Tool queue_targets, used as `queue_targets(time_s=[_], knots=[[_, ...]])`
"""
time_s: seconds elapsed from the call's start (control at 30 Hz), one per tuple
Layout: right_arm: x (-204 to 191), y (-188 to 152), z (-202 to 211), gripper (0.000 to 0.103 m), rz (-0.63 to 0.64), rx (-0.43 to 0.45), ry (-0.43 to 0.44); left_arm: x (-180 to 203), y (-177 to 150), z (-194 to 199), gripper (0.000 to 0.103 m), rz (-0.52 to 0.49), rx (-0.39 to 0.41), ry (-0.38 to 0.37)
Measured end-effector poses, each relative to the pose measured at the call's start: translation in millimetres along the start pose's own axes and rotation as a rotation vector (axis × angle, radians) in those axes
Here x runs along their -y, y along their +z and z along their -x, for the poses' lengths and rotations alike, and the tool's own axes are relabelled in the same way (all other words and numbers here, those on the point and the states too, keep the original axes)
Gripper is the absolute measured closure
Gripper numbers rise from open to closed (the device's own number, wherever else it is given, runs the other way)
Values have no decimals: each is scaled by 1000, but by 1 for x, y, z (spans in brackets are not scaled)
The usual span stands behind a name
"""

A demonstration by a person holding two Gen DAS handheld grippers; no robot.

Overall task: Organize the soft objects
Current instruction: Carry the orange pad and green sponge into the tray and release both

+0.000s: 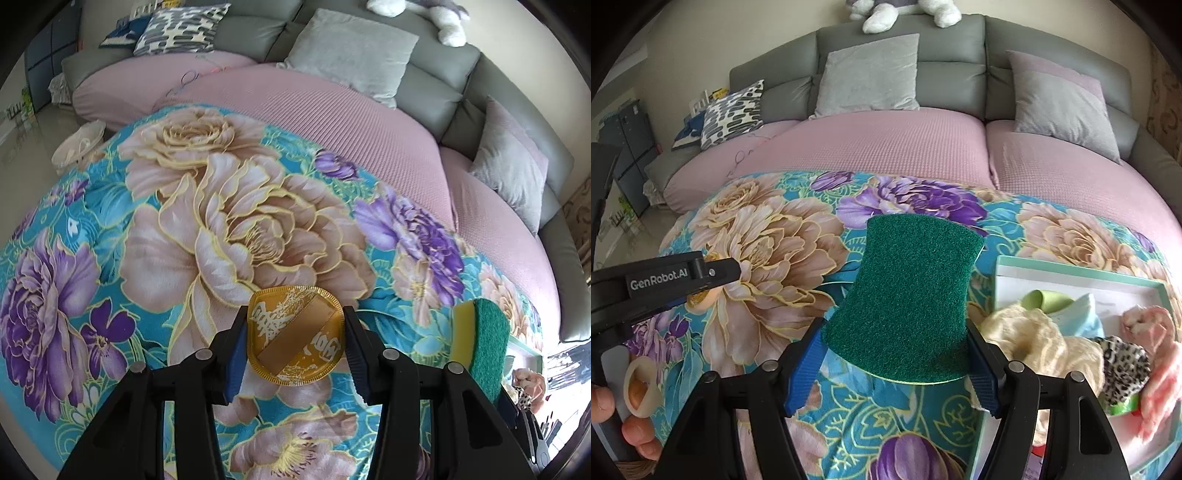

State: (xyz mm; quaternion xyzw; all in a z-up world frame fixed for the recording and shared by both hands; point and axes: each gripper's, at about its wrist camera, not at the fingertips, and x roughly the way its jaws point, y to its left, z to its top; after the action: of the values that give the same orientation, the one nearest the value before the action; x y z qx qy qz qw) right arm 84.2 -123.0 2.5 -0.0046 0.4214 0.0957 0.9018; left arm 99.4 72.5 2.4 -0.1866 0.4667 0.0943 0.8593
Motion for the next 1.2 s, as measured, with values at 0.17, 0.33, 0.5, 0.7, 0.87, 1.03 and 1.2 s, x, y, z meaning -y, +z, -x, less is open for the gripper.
queue_targets(time_s=[0.17, 0.33, 0.5, 0.7, 0.87, 1.03, 1.2], knots=[[18, -2, 25, 30, -50, 26, -41, 7, -2, 18, 54, -27, 36, -20], [42, -7, 49, 30, -110, 46, -96, 20, -7, 35, 54, -72, 73, -30], [66, -18, 69, 30, -169, 50, -160, 37, -14, 48, 54, -129, 99, -46], [98, -32, 88, 30, -244, 54, -198, 58, -24, 55, 54, -200, 102, -69], [125, -41, 99, 30, -292, 48, -248, 78, -33, 58, 54, -266, 105, -70], [147, -50, 107, 30, -340, 44, -271, 97, -44, 62, 54, -326, 98, -100], [168, -60, 116, 30, -382, 38, -289, 122, -58, 66, 54, -401, 79, -147]])
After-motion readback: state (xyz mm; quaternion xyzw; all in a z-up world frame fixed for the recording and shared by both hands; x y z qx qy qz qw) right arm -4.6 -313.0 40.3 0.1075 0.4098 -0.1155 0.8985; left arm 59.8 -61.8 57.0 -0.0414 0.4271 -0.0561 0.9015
